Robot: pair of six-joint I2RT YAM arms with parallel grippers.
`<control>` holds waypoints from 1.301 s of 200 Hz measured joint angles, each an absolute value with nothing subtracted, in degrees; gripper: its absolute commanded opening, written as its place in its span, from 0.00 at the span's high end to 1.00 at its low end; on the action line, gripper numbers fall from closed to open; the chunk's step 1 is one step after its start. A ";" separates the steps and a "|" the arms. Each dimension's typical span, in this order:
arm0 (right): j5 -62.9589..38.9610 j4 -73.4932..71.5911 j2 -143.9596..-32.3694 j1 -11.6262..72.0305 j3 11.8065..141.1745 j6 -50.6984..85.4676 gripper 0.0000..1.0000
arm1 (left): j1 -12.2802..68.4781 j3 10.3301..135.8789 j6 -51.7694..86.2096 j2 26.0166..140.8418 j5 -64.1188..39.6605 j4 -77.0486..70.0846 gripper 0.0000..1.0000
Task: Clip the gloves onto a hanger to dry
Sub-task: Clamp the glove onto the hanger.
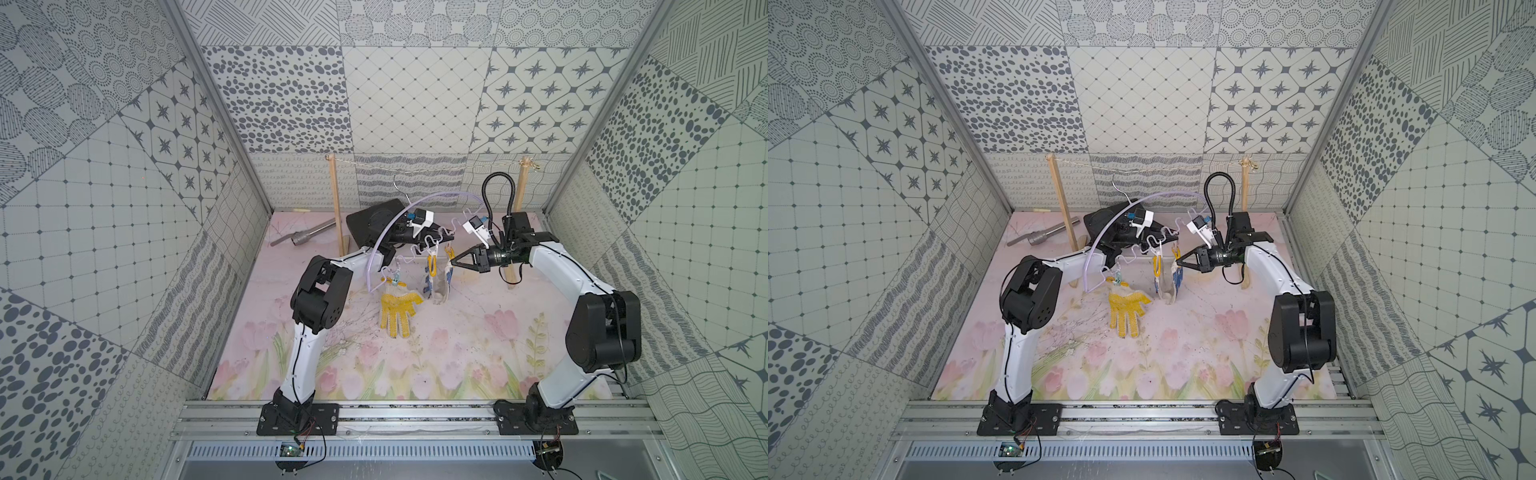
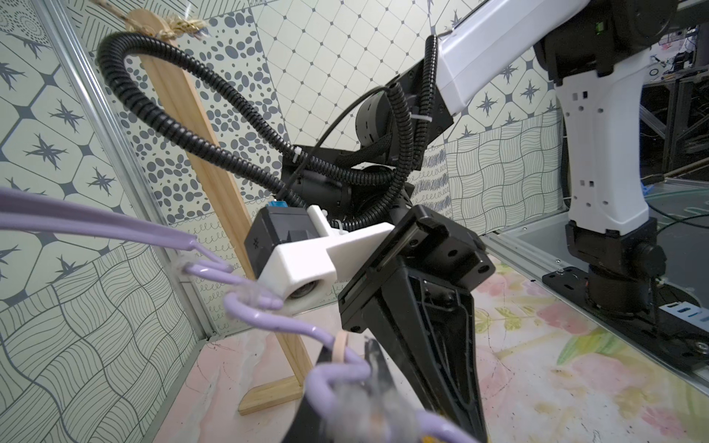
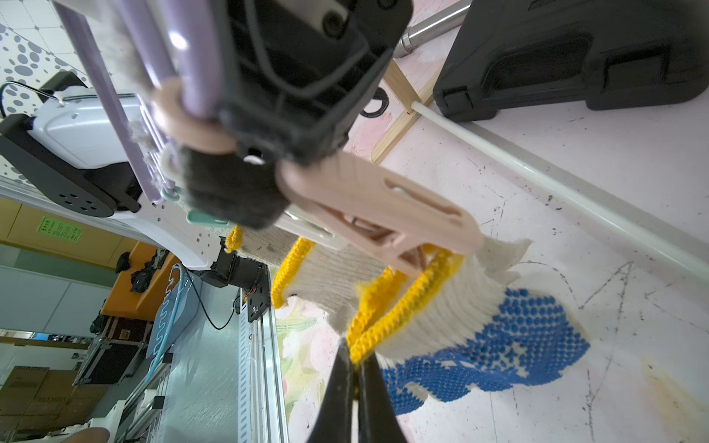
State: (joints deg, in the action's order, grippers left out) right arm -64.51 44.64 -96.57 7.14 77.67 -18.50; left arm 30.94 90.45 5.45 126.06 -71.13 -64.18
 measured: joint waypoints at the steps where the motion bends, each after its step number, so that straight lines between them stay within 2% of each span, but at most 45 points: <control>1: -64.49 44.66 -96.57 7.14 77.71 -18.50 1.00 | 30.94 90.45 5.50 126.06 -71.13 -64.18 1.00; 140: -63.55 43.59 -96.68 7.73 80.18 -15.25 1.00 | 30.76 90.67 7.05 126.08 -69.65 -65.78 0.99; 170: -63.22 42.54 -96.66 7.84 80.18 -14.06 1.00 | 30.74 90.67 7.09 126.08 -69.23 -65.76 0.79; 206: -62.87 39.97 -96.66 7.99 80.18 -13.41 1.00 | 30.76 90.63 7.79 126.08 -70.57 -65.17 0.45; 217: -62.89 39.42 -96.66 8.03 80.18 -13.45 0.99 | 30.74 90.61 8.29 126.08 -70.70 -64.95 0.39; 239: -62.67 38.89 -96.66 8.08 80.18 -13.26 0.93 | 30.74 90.32 8.38 126.08 -71.35 -64.95 0.24; 260: -62.22 38.57 -96.66 8.08 80.18 -12.95 0.83 | 30.74 89.84 8.47 126.08 -71.40 -65.01 0.17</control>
